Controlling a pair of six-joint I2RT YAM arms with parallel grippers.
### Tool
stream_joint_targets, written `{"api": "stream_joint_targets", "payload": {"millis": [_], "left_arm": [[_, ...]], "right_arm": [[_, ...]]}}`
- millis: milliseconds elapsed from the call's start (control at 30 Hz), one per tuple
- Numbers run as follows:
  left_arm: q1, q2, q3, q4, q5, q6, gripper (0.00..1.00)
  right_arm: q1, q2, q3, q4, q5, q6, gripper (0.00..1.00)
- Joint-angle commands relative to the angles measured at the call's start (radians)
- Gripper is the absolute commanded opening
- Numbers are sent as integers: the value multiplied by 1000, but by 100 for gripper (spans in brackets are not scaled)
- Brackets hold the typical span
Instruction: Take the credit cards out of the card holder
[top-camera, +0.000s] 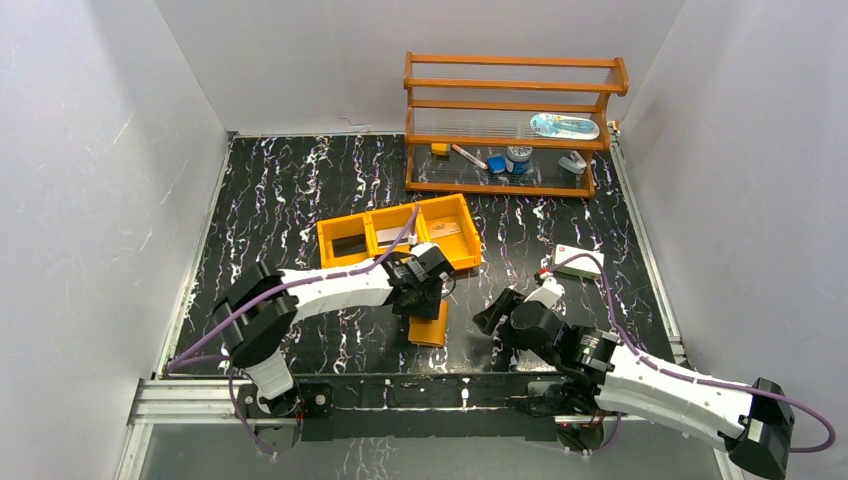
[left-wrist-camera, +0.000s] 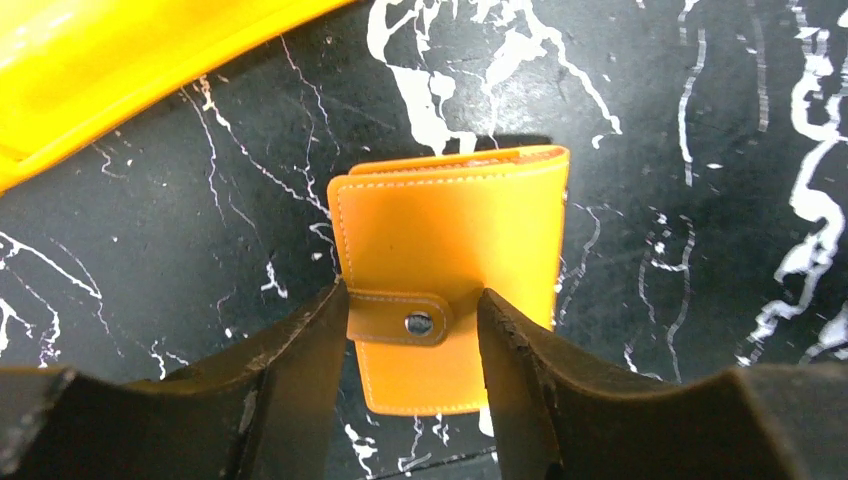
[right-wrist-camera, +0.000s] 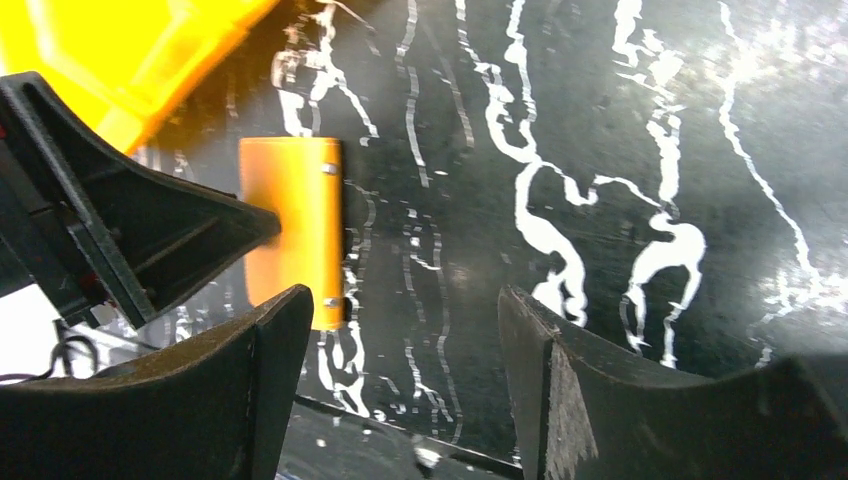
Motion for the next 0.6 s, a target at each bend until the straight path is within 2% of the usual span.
{"api": "stream_joint_targets", "payload": {"millis": [0,133,333,567], "left_arm": [[-23,56,47,-16,-46,-18,47],[-34,79,50,-42,-49,-33,42],[-51,102,44,-91,-50,-40,15],[-54,61,6,-80,-55,-69,0]], "right_arm": [[3,-5,-17,-3,24,1,76],[3,16,-18,-39,20,8,73],[3,30,-70,97,-92,-8,65],[3,118,-61,237,-190,-10,64]]}}
